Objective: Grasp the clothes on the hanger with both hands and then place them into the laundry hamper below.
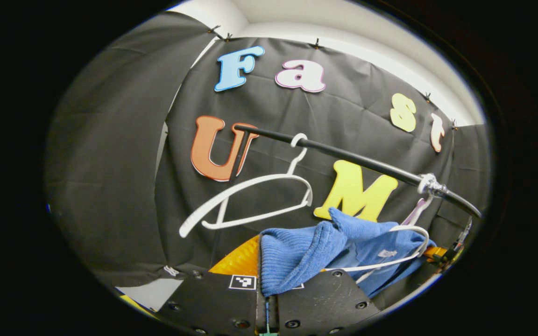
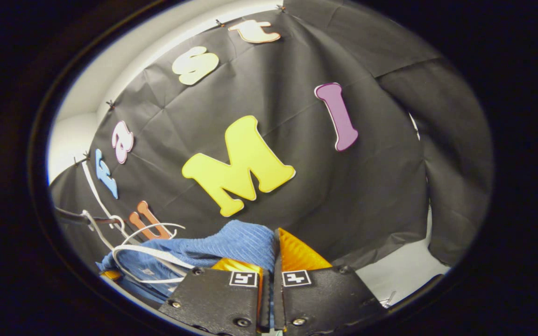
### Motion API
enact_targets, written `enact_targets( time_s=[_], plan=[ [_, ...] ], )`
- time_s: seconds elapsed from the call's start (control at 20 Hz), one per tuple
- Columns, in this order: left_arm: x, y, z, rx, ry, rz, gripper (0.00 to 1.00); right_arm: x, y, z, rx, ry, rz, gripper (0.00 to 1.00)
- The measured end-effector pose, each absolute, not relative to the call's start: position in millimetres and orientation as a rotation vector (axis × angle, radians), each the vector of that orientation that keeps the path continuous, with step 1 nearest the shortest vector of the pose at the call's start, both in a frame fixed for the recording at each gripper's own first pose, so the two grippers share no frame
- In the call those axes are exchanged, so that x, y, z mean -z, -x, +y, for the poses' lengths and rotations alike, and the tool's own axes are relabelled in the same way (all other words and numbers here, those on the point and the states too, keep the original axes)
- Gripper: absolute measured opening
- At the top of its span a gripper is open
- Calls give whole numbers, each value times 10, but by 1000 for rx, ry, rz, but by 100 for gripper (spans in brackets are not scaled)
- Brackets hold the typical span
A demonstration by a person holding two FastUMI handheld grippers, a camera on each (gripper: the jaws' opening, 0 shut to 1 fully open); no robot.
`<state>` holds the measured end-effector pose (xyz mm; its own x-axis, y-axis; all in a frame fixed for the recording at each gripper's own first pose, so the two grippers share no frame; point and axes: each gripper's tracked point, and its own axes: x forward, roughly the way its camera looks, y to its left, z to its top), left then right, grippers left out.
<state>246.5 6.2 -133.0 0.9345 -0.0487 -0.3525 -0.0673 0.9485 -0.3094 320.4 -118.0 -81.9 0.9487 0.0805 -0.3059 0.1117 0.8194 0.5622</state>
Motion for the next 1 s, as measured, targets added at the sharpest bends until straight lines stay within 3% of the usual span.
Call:
enact_targets(
  time_s=[0.35, 1.0],
  plan=[
    [1480, -2670, 415, -62, 271, 389, 7, 986, -3433, -1119, -14, -607, 377, 6],
    [2314, -2197, 546, -85, 275, 512, 7, 1809, -3196, -1057, 19, -628, 550, 7]
  ],
)
